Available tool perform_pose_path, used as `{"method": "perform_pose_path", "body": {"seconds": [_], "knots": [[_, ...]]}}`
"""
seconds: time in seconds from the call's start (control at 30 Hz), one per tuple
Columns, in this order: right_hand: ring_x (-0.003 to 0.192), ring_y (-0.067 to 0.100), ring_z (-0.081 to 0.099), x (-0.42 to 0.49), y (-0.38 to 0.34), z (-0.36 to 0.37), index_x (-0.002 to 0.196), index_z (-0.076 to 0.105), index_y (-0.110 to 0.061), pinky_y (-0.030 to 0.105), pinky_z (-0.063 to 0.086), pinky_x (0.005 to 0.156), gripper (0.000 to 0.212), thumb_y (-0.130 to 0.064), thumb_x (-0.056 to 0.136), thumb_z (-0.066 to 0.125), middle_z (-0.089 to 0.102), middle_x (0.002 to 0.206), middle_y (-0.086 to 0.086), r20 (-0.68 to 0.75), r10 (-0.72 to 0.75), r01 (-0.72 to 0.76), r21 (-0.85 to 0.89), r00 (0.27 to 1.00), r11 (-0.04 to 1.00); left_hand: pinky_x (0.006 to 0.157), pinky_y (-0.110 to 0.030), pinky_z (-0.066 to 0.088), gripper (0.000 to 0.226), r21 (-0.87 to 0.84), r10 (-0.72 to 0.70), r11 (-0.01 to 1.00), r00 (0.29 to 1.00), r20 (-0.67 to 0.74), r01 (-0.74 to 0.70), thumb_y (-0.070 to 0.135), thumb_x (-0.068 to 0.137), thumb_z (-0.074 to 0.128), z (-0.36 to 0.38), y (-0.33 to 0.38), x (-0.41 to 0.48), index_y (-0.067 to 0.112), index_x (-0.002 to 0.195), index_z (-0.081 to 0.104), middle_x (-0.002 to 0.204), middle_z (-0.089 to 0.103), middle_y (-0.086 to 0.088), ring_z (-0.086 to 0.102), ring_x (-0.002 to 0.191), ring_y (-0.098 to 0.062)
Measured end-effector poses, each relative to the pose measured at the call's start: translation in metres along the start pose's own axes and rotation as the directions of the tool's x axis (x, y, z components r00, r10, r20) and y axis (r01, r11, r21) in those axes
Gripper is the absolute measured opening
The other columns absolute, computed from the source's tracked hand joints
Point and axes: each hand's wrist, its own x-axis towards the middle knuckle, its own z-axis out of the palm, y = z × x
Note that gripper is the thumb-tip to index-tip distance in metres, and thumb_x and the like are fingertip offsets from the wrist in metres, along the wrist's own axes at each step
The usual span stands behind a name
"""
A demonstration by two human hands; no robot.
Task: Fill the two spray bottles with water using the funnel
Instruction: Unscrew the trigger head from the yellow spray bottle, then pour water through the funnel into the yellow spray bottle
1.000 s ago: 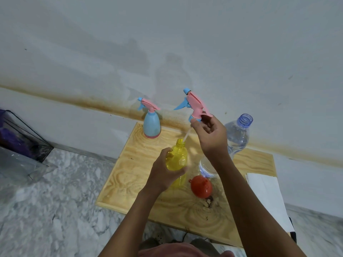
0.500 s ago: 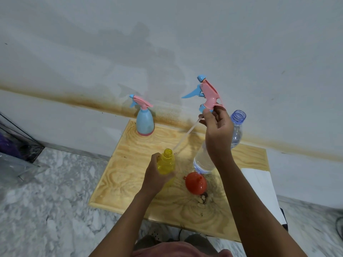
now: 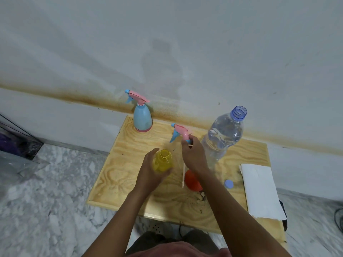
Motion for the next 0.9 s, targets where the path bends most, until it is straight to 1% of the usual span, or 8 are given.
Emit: {"method": "perform_pose_path", "body": {"seconds": [0.07, 0.17, 0.3, 0.43, 0.5, 0.6, 0.73, 0.9], "knots": [[0.083, 0.019, 0.063, 0.007, 0.018, 0.015, 0.122, 0.059, -0.009, 0.035, 0.049, 0.07, 0.031, -0.03, 0.104, 0.045, 0.068, 0.103, 0.009, 0.056, 0.116, -0.117, 0.017, 0.992, 0.993, 0.093, -0.022, 0.047, 0.065, 0.015, 0.019, 1.0, 0.999, 0.03, -0.019, 0.031, 0.07, 0.087, -0.005, 0.001, 0.002, 0.036, 0.124, 0.052, 0.12, 0.058, 0.016, 0.055, 0.11, -0.001], [0.079, 0.021, 0.06, 0.014, 0.037, 0.031, 0.114, 0.06, -0.006, 0.033, 0.046, 0.065, 0.025, -0.024, 0.102, 0.047, 0.069, 0.105, 0.017, 0.102, 0.21, -0.214, 0.033, 0.972, 0.976, 0.086, -0.016, 0.046, 0.058, 0.021, -0.009, 1.0, 0.998, 0.064, 0.008, 0.031, 0.071, 0.086, -0.009, 0.004, 0.006, 0.038, 0.118, 0.053, 0.116, 0.063, 0.014, 0.059, 0.105, -0.001], [0.069, 0.012, 0.054, 0.023, 0.052, 0.041, 0.116, 0.063, -0.007, 0.025, 0.042, 0.057, 0.024, -0.011, 0.098, 0.048, 0.065, 0.097, 0.009, 0.12, 0.241, -0.247, 0.036, 0.963, 0.968, 0.08, -0.006, 0.041, 0.06, 0.012, -0.041, 0.999, 0.996, 0.079, 0.04, 0.031, 0.071, 0.087, -0.009, 0.003, 0.008, 0.038, 0.118, 0.051, 0.115, 0.063, 0.014, 0.057, 0.102, 0.007], [0.084, 0.022, 0.06, 0.037, 0.065, 0.051, 0.118, 0.063, -0.002, 0.036, 0.047, 0.07, 0.028, -0.015, 0.098, 0.049, 0.069, 0.107, 0.017, 0.11, 0.292, -0.294, -0.005, 0.95, 0.956, 0.083, -0.009, 0.043, 0.063, 0.018, -0.02, 1.0, 0.997, 0.075, 0.019, 0.033, 0.069, 0.088, -0.007, -0.002, 0.009, 0.032, 0.122, 0.052, 0.118, 0.062, 0.011, 0.058, 0.106, -0.001], [0.087, 0.023, 0.058, 0.042, 0.071, 0.055, 0.117, 0.063, 0.001, 0.034, 0.044, 0.071, 0.028, -0.013, 0.098, 0.048, 0.066, 0.104, 0.016, 0.087, 0.305, -0.301, -0.058, 0.948, 0.952, 0.086, -0.014, 0.045, 0.066, 0.011, -0.025, 1.0, 0.997, 0.075, 0.024, 0.034, 0.07, 0.087, -0.006, -0.003, 0.008, 0.03, 0.125, 0.052, 0.12, 0.061, 0.01, 0.057, 0.107, -0.003], [0.093, 0.028, 0.061, 0.047, 0.078, 0.06, 0.123, 0.059, 0.001, 0.033, 0.042, 0.072, 0.033, -0.015, 0.098, 0.048, 0.067, 0.116, 0.018, 0.061, 0.296, -0.285, -0.143, 0.953, 0.948, 0.087, -0.018, 0.046, 0.065, 0.008, -0.016, 1.0, 0.997, 0.073, 0.015, 0.034, 0.071, 0.087, -0.006, -0.003, 0.006, 0.032, 0.124, 0.05, 0.121, 0.06, 0.009, 0.057, 0.108, -0.005], [0.116, 0.033, 0.059, 0.042, 0.079, 0.059, 0.134, 0.052, -0.002, 0.036, 0.045, 0.09, 0.038, -0.017, 0.1, 0.045, 0.06, 0.131, 0.018, 0.067, 0.256, -0.233, -0.244, 0.964, 0.941, 0.091, -0.027, 0.051, 0.065, 0.008, -0.007, 1.0, 0.997, 0.072, 0.006, 0.035, 0.071, 0.087, -0.006, -0.005, 0.006, 0.028, 0.126, 0.052, 0.121, 0.061, 0.009, 0.058, 0.109, -0.006], [0.124, 0.029, 0.056, 0.011, 0.06, 0.037, 0.138, 0.053, -0.004, 0.042, 0.046, 0.104, 0.041, -0.016, 0.099, 0.049, 0.059, 0.136, 0.014, 0.054, 0.08, -0.067, -0.214, 0.995, 0.975, 0.094, -0.034, 0.053, 0.067, 0.005, 0.0, 1.0, 0.997, 0.08, 0.0, 0.035, 0.071, 0.086, -0.005, -0.007, 0.006, 0.028, 0.128, 0.051, 0.122, 0.06, 0.009, 0.058, 0.112, -0.007]]}}
